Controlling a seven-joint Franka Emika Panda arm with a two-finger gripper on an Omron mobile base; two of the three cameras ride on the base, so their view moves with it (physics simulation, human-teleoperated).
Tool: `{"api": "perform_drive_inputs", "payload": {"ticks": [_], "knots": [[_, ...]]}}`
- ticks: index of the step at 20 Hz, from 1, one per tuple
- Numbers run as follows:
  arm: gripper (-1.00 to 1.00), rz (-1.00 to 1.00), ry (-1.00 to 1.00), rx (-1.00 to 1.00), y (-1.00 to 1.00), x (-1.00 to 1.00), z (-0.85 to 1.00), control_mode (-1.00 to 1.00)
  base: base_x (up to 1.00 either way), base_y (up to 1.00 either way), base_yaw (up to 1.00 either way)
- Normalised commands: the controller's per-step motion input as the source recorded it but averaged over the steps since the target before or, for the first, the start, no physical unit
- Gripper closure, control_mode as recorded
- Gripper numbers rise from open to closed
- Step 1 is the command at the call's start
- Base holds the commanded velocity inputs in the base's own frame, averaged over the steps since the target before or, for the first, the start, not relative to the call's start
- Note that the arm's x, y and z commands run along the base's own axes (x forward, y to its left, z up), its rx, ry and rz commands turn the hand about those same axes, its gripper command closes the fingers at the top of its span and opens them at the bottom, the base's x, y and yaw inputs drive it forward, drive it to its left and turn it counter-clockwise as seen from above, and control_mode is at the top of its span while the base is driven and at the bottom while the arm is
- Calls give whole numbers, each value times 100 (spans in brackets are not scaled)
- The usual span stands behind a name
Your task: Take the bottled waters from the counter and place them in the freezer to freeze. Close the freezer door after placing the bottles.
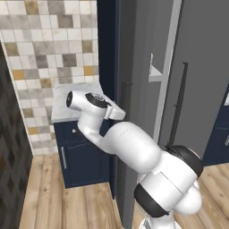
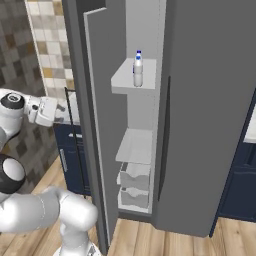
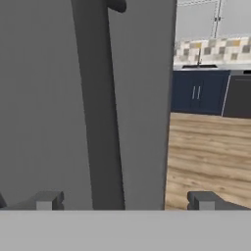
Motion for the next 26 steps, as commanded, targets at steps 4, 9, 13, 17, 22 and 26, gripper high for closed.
{"api": "perform_drive_inputs", "payload": {"ticks": [4,9,13,17,22,26], "knots": [[-100,-4,0,0,0,28,-6,-100,0,0,0],[-100,-5,0,0,0,30,-5,-100,0,0,0],[-100,-4,0,0,0,22,0,-100,0,0,0],[-100,-1,0,0,-13,-9,0,-100,0,0,0],[-100,-3,0,0,-26,-26,0,-100,0,0,0],[-100,-4,0,0,-34,-39,0,-100,0,0,0]]}}
